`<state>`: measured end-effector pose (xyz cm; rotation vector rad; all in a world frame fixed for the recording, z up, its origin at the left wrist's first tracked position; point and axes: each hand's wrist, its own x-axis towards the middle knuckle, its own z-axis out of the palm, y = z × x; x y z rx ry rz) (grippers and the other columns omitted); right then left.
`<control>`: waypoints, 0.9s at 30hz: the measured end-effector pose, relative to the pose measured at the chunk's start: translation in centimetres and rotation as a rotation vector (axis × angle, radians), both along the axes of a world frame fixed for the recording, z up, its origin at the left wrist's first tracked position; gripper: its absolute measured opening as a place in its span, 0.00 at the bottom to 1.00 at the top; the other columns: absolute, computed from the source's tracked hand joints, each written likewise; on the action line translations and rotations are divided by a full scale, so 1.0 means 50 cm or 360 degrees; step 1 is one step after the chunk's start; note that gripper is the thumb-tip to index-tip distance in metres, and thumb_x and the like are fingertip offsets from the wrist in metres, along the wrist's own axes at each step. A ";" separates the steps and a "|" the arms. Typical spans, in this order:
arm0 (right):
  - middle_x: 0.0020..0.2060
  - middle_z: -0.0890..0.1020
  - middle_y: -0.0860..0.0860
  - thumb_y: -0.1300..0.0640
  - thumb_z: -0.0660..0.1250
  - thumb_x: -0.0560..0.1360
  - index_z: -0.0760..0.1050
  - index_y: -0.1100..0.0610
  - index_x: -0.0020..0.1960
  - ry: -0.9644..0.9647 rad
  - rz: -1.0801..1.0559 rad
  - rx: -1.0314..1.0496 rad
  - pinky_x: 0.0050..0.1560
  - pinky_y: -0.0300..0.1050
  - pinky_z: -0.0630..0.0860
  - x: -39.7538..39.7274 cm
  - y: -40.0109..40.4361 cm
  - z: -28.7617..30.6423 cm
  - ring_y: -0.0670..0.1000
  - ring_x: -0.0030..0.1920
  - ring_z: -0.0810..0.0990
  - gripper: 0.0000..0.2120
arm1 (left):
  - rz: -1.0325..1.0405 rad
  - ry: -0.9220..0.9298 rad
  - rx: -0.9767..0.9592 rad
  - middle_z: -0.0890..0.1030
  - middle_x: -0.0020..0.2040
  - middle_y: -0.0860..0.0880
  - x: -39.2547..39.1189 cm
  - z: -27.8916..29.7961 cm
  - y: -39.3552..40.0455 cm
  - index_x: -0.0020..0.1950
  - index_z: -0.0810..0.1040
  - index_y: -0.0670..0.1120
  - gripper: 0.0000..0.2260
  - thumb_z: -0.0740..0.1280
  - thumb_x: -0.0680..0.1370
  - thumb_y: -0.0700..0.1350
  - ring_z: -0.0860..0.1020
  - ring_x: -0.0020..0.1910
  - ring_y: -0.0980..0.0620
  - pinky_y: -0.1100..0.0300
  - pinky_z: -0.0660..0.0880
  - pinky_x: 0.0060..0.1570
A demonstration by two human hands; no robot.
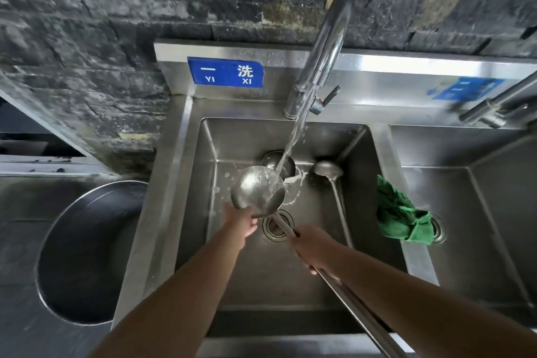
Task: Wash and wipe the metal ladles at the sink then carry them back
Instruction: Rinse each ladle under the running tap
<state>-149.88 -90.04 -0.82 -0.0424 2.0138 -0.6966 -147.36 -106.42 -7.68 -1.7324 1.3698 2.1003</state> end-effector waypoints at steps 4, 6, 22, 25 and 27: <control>0.25 0.73 0.55 0.61 0.59 0.80 0.72 0.62 0.38 -0.0228 -0.0088 -0.0044 0.22 0.36 0.64 -0.028 0.003 0.012 0.48 0.20 0.69 0.12 | -0.0172 -0.0083 -0.0190 0.75 0.59 0.40 -0.014 0.027 -0.036 0.64 0.72 0.43 0.15 0.61 0.78 0.31 0.79 0.56 0.37 0.55 0.81 0.30; 0.26 0.75 0.57 0.57 0.60 0.80 0.73 0.63 0.38 -0.0363 -0.0157 -0.0046 0.24 0.38 0.65 -0.052 -0.009 0.001 0.50 0.23 0.71 0.15 | -0.0292 -0.0123 -0.0247 0.76 0.59 0.40 -0.019 0.033 -0.027 0.64 0.72 0.40 0.13 0.60 0.80 0.33 0.80 0.54 0.38 0.56 0.80 0.25; 0.33 0.81 0.62 0.67 0.50 0.81 0.66 0.65 0.45 -0.0864 -0.0979 -0.0163 0.16 0.31 0.66 -0.098 -0.055 -0.093 0.45 0.14 0.69 0.09 | -0.1226 -0.0399 -0.1216 0.78 0.47 0.47 -0.022 0.027 -0.012 0.56 0.72 0.45 0.13 0.69 0.75 0.45 0.80 0.41 0.47 0.59 0.75 0.35; 0.40 0.79 0.62 0.66 0.52 0.81 0.66 0.65 0.50 -0.0841 -0.0707 -0.0084 0.18 0.32 0.68 -0.091 -0.053 -0.089 0.44 0.16 0.70 0.05 | -0.1640 -0.0107 -0.1567 0.82 0.48 0.47 -0.050 0.025 -0.045 0.60 0.70 0.50 0.15 0.68 0.75 0.43 0.82 0.45 0.45 0.55 0.78 0.39; 0.39 0.80 0.60 0.65 0.53 0.82 0.66 0.65 0.49 -0.0869 -0.0543 -0.0065 0.19 0.32 0.68 -0.076 -0.053 -0.081 0.43 0.17 0.70 0.05 | -0.1964 -0.0049 -0.1676 0.82 0.48 0.48 -0.070 0.026 -0.068 0.58 0.73 0.53 0.12 0.68 0.76 0.43 0.82 0.44 0.45 0.56 0.76 0.39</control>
